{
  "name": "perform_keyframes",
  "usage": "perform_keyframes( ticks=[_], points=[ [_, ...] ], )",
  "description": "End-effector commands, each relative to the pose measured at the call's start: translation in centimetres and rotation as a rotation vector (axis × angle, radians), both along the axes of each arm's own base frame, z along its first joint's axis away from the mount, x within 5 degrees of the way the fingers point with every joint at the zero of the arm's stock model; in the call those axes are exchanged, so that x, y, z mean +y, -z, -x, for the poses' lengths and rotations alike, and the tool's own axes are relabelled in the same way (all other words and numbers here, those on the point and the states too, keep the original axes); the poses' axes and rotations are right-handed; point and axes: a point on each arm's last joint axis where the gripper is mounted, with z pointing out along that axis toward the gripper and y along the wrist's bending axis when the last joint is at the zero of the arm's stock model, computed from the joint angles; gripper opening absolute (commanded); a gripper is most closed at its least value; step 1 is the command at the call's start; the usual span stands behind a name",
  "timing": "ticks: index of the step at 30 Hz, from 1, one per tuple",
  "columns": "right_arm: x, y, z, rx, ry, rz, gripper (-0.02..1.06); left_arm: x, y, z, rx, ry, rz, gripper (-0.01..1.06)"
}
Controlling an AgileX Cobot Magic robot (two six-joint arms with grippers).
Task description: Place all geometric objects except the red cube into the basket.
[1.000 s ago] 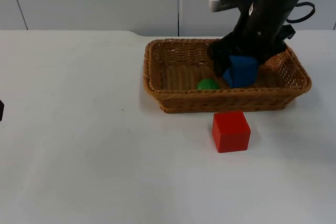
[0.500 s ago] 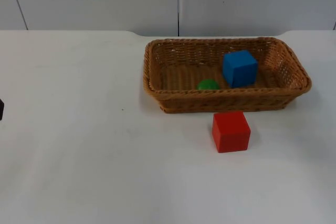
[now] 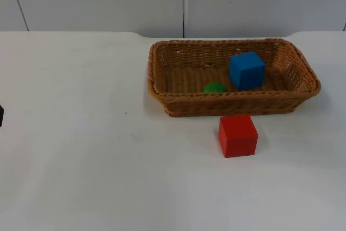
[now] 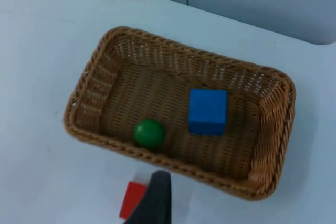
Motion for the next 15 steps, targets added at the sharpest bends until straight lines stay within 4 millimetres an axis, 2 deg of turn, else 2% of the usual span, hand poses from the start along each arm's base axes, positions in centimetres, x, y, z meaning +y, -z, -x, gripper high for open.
perform_keyframes(
  ticks=[1, 5, 6, 10, 11, 12, 15],
  points=[
    [-1.2, -0.7, 2.8, -0.046, -0.003, -0.031, 0.85, 0.0, -0.2, 0.3, 0.010, -0.004, 0.013, 0.97],
    [-3.6, -0.5, 8.1, -0.097, -0.004, -0.050, 0.85, -0.1, -1.2, 1.0, -0.054, 0.025, 0.001, 0.97],
    [-3.6, -0.5, 8.1, -0.097, -0.004, -0.050, 0.85, -0.1, -1.2, 1.0, -0.054, 0.025, 0.001, 0.97],
    [-5.7, 0.0, 12.9, -0.161, -0.004, -0.079, 0.85, 0.0, -3.4, 3.0, -0.177, 0.038, -0.011, 0.97],
    [-6.1, 0.2, 13.7, -0.173, -0.004, -0.084, 0.85, -0.1, -3.8, 3.6, -0.199, 0.039, -0.006, 0.97],
    [-6.1, 0.2, 13.7, -0.173, -0.004, -0.084, 0.85, -0.1, -3.8, 3.6, -0.199, 0.039, -0.006, 0.97],
    [-7.5, 0.6, 17.0, -0.223, -0.001, -0.112, 0.85, -0.3, -5.4, 6.0, -0.289, 0.046, 0.021, 0.97]
  ],
)
